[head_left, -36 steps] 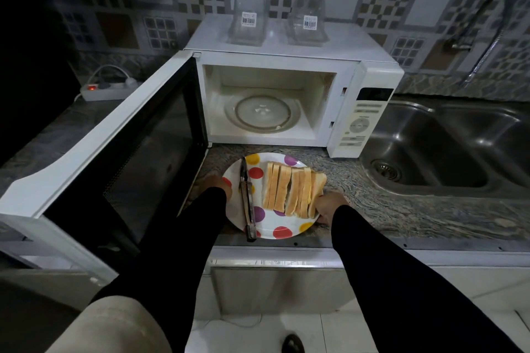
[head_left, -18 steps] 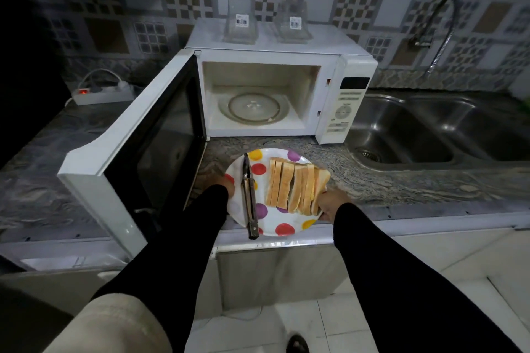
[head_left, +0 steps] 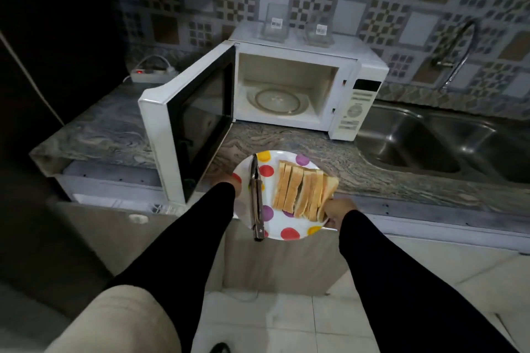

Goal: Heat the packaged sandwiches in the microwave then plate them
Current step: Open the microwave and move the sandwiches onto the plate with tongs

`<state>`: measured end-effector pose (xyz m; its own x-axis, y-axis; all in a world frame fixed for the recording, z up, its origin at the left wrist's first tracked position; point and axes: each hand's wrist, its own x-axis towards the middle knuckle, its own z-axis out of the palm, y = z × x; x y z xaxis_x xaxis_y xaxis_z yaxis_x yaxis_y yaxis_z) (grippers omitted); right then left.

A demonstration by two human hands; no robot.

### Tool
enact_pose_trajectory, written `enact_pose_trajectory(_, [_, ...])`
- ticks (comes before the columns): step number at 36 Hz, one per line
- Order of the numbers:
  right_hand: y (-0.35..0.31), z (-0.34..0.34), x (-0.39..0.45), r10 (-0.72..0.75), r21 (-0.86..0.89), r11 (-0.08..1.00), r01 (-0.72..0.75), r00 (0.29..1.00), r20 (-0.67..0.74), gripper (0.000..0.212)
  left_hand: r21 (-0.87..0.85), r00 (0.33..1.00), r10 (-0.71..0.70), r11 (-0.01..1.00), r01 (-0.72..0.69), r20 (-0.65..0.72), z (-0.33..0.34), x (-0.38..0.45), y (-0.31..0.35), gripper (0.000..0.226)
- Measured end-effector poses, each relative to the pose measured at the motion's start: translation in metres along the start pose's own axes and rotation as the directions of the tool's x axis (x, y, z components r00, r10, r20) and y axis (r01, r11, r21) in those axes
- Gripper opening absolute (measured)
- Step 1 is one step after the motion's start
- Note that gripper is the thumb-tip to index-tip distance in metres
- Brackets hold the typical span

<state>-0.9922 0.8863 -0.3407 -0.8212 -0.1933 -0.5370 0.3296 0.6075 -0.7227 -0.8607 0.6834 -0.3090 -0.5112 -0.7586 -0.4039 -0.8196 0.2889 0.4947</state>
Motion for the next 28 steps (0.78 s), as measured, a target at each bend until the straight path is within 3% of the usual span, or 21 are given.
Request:
enact_pose_trajectory(4, [0.02, 0.004, -0.019, 0.069, 0.041, 0.997, -0.069, 0.997, -0.014, 0.021, 0.151, 1.0, 0.005, 0.988, -0.008, 0.021, 0.007, -0.031, -0.028, 0.045])
enact_pose_trajectory(11, [0.067, 0.013, -0.066, 0.039, -0.009, 0.999, -0.039, 0.999, 0.028, 0.017, -0.06, 0.989, -0.147, 0.987, 0.147, -0.009, 0.025, -0.095, -0.085, 0.048])
enact_pose_trajectory(19, [0.1, 0.052, -0.103, 0.003, -0.105, 0.994, 0.011, 0.992, 0.125, 0.021, -0.115, 0.977, -0.212, 0.97, 0.213, 0.02, 0.013, -0.143, -0.147, 0.046])
enact_pose_trajectory(28, [0.093, 0.115, -0.159, -0.078, -0.222, 0.967, 0.124, 0.976, 0.205, 0.022, -0.115, 0.952, -0.307, 0.946, 0.305, -0.005, -0.026, -0.165, -0.219, 0.047])
